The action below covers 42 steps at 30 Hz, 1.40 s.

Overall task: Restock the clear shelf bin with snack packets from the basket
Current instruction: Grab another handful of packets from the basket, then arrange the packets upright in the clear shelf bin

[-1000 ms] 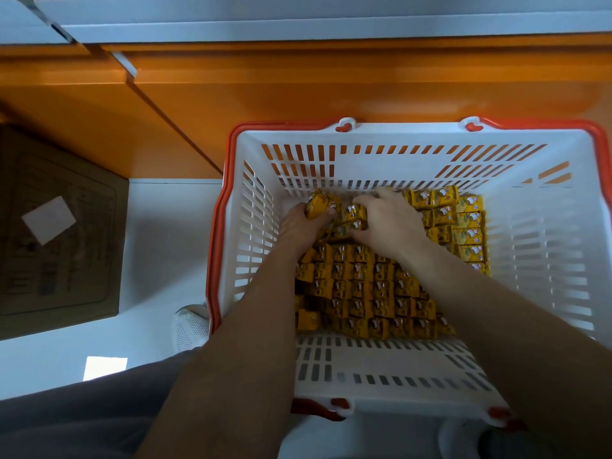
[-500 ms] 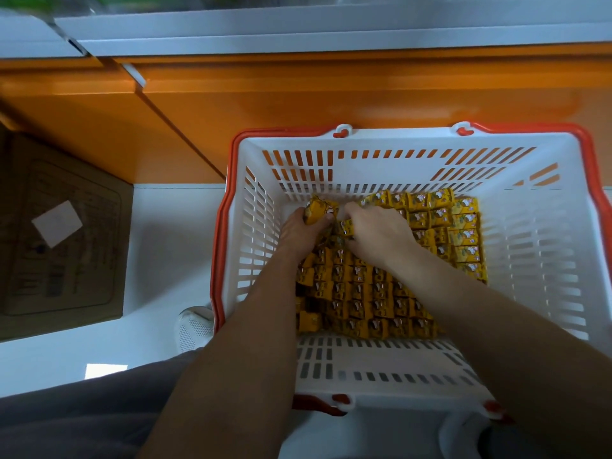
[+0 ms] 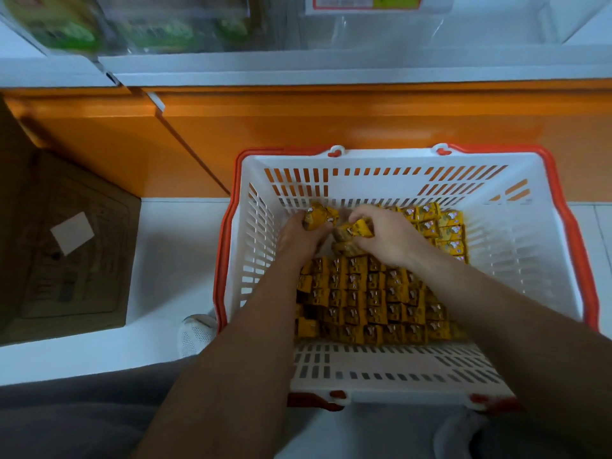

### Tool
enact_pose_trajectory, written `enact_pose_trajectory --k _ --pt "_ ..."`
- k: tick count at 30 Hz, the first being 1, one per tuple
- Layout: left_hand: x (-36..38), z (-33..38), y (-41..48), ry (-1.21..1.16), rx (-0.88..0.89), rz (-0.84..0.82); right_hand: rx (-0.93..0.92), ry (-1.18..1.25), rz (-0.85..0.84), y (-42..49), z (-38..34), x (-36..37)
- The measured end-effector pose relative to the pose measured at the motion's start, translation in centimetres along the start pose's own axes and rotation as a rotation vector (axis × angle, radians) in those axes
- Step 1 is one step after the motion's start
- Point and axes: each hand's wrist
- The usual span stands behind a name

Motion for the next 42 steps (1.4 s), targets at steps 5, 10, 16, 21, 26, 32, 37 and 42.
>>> enact_pose_trajectory --k 5,10,16,21,26,32,37,42 --pt "-2.2 3.6 -3.0 0.105 0.072 -0.060 -0.043 -0.037 -0.139 -2.4 -1.7 -6.8" --pt "-6.1 9.0 -8.3 0.095 0.177 -0.178 -0.133 -0.061 -0.246 -7.5 -6.9 -13.4" --pt "-12.7 17.8 -17.6 0.035 0.305 -0.357 -0.220 0.072 -0.355 -15.1 -13.0 -19.5" --pt "-16.3 20.5 -24.8 -0.034 0.418 -0.483 -0.338 0.187 -0.360 -20.3 -16.0 -21.7" --pt "-17.4 20.3 -27.1 -0.167 0.439 -0.402 -0.389 0.433 -0.242 -21.5 -17.8 -21.1" --pt "-16.8 21.3 -26.1 -0.316 0.456 -0.365 -0.345 0.512 -0.051 -19.1 -19.0 -21.8" --pt "-16.7 22.1 -24.6 -0.380 0.428 -0.310 -0.284 0.626 0.039 -17.4 -19.1 -22.0" --pt "-17.2 21.9 -23.6 -0.373 0.402 -0.217 -0.252 0.622 0.101 -17.0 -18.7 -23.1"
Point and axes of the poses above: each hand's wrist, its own y-axis towards the middle knuckle, its own x-axis out of the palm, z = x × y, and after that the axes turned 8 degrees about y, right-handed
